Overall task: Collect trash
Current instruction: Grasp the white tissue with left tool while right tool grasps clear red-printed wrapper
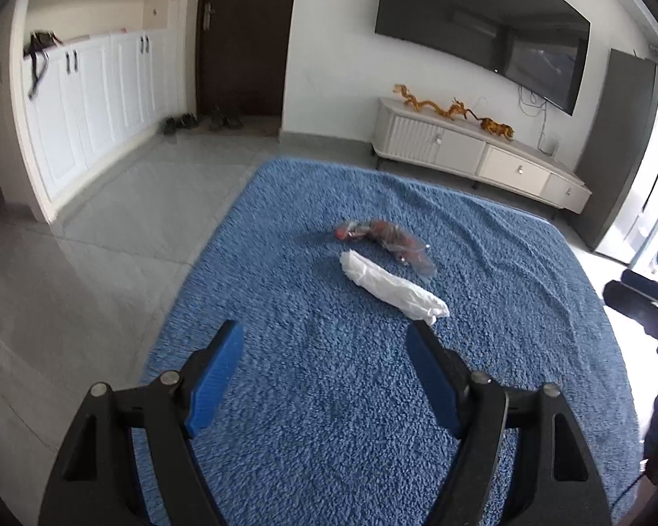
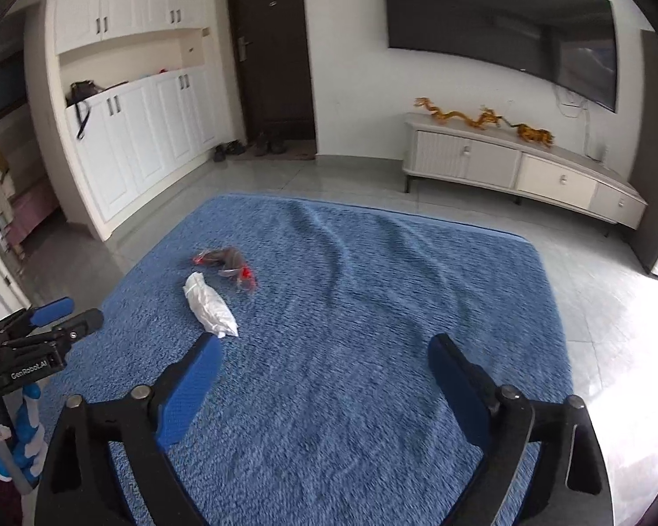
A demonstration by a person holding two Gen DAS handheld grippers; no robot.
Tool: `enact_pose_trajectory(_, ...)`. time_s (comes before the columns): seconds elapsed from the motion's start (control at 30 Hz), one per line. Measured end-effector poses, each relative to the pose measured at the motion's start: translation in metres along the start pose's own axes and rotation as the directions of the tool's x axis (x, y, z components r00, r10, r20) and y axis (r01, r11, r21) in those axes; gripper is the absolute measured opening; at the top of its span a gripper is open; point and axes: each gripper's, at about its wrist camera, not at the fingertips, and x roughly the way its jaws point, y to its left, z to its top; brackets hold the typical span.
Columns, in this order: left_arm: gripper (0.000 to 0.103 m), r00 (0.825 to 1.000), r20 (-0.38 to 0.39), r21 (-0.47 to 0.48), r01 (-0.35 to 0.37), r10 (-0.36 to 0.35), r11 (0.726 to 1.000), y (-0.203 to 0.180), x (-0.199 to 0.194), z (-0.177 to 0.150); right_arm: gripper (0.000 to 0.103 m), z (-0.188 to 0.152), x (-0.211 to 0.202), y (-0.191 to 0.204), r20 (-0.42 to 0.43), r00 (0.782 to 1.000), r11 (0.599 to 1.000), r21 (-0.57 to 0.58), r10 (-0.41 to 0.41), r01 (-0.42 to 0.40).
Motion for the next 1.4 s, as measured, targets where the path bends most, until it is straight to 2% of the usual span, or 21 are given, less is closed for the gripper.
enact_pose_trajectory(0.07, 0.076, 0.997, -0.039, -0.039, 0.071, -0.073, 0.997, 0.006, 0.012, 0.002, 0.082, 0.004, 0.01, 0.003, -0.007, 1.0, 1.0, -0.012, 0.021, -0.021)
enact_pose_trajectory(0.13, 0.076, 0.986, -0.077, -0.088, 0.141, -0.148, 0.986, 0.013, 0.024, 0.007, 0.077, 0.008, 0.023, 0.003, -0.017, 0.998, 0.998, -0.02, 0.058, -0.059)
enact_pose_trajectory(0.2, 0.075, 0.979, -0.094, -0.116, 0.171, -0.182, 0.978, 0.015, 0.035, 0.012, 0.071, 0.013, 0.031, 0.005, -0.024, 0.996, 0.996, -0.029, 0.088, -0.089)
enact_pose_trajectory(0.3, 0.075, 0.967, -0.117, -0.138, 0.209, -0.225, 0.968, 0.013, 0.052, 0.021, 0.069, 0.02, 0.047, 0.008, -0.03, 0.991, 0.99, -0.055, 0.131, -0.132)
enact_pose_trajectory(0.57, 0.074, 0.962, -0.186, -0.087, 0.189, -0.202, 0.978, -0.019, 0.096, 0.04, 0.067, 0.037, 0.074, 0.005, -0.02, 0.98, 0.978, -0.074, 0.196, -0.197)
enact_pose_trajectory(0.77, 0.074, 0.964, -0.24, 0.008, 0.122, -0.117, 0.992, -0.052, 0.126, 0.037, 0.067, 0.044, 0.088, -0.006, -0.016, 0.976, 0.974, -0.06, 0.219, -0.219)
enact_pose_trajectory(0.9, 0.059, 0.974, -0.221, 0.076, 0.059, -0.041, 0.995, -0.06, 0.13, 0.03, 0.067, 0.046, 0.1, -0.005, -0.035, 0.971, 0.968, -0.071, 0.238, -0.24)
enact_pose_trajectory(0.93, 0.051, 0.977, -0.213, 0.078, 0.05, -0.032, 0.996, -0.06, 0.128, 0.03, 0.067, 0.046, 0.104, -0.004, -0.042, 0.969, 0.966, -0.074, 0.245, -0.248)
enact_pose_trajectory(1.0, 0.04, 0.98, -0.199, 0.071, 0.043, -0.029, 0.997, -0.053, 0.125, 0.028, 0.066, 0.048, 0.112, 0.0, -0.054, 0.963, 0.96, -0.081, 0.264, -0.268)
enact_pose_trajectory(1.03, 0.031, 0.981, -0.194, 0.064, 0.041, -0.027, 0.997, -0.049, 0.124, 0.028, 0.065, 0.048, 0.116, 0.002, -0.059, 0.96, 0.957, -0.083, 0.274, -0.278)
enact_pose_trajectory(1.07, 0.023, 0.981, -0.192, 0.05, 0.05, -0.04, 0.998, -0.044, 0.122, 0.027, 0.06, 0.049, 0.122, 0.004, -0.068, 0.955, 0.952, -0.081, 0.29, -0.295)
enact_pose_trajectory(1.13, 0.014, 0.979, -0.19, 0.011, 0.074, -0.071, 0.997, -0.034, 0.12, 0.029, 0.056, 0.052, 0.132, 0.008, -0.081, 0.946, 0.945, -0.073, 0.314, -0.32)
enact_pose_trajectory(1.17, 0.011, 0.978, -0.188, -0.01, 0.085, -0.085, 0.996, -0.029, 0.118, 0.027, 0.055, 0.054, 0.138, 0.011, -0.088, 0.941, 0.94, -0.068, 0.327, -0.333)
enact_pose_trajectory(1.4, 0.008, 0.981, -0.156, -0.062, 0.108, -0.117, 0.992, -0.017, 0.106, 0.021, 0.048, 0.063, 0.171, 0.035, -0.15, 0.916, 0.919, -0.077, 0.372, -0.386)
